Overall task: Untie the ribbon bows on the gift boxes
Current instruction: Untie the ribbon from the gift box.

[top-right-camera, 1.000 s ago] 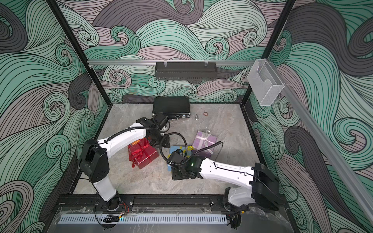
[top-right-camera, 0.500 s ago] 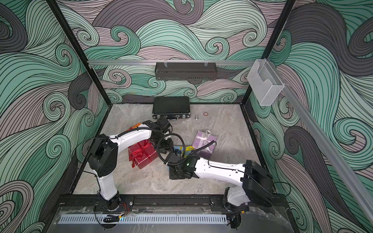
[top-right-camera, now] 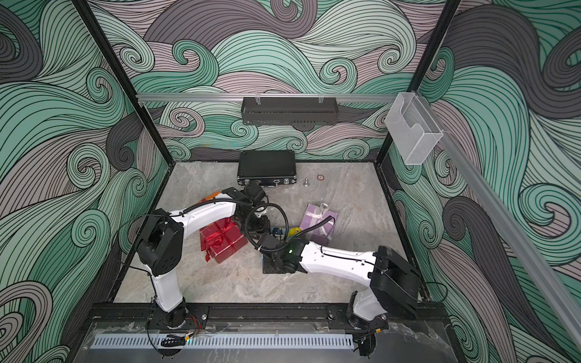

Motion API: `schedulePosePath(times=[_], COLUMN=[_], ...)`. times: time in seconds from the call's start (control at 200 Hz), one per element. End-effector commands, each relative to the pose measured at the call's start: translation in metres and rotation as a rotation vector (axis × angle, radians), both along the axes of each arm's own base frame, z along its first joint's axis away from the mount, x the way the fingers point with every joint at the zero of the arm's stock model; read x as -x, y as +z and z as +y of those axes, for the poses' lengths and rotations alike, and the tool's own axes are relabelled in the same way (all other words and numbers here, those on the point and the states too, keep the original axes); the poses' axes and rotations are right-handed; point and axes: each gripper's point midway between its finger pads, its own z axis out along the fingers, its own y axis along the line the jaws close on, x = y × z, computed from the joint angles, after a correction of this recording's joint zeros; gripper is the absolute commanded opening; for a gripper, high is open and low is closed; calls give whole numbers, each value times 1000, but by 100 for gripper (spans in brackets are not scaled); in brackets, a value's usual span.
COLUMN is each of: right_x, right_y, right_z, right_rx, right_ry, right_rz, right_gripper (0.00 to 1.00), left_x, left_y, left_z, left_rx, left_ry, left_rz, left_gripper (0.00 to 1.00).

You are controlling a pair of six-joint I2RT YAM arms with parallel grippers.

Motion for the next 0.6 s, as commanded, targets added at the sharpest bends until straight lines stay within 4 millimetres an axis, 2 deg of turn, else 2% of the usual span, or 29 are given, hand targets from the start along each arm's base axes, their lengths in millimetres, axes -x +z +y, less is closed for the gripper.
schedulePosePath(times=[0.0, 0.04, 0.08, 0.15, 0.245, 0.36, 0.495, 0.595], right_x=[-5, -3, -1, 0, 0, -3, -9, -14], right_y=[5, 5, 4, 3, 1, 2, 2, 1], right_z=[5, 7, 9, 12, 12, 13, 13, 15], right_rx=[-18, -32, -47, -69, -87, -102, -105, -120], right_ry=[11, 19, 23, 25, 7, -5, -30, -60], right_rz=[-23, -16, -9, -5, -6, -21, -41, -53], right_gripper=[0, 0, 8, 15, 32, 46, 47, 39], left_x=[-1, -2, -2, -2, -2, -2, -1, -1], left_y=[-7, -6, -5, -5, -6, -7, -8, -8], left_z=[7, 7, 7, 8, 7, 6, 6, 6], left_rx=[-31, -29, -28, -26, -22, -18, -15, -12], left_ry=[10, 11, 12, 13, 15, 17, 18, 19], left_rz=[7, 5, 3, 3, 10, 16, 20, 22], left_gripper=[55, 55, 56, 56, 56, 56, 56, 56])
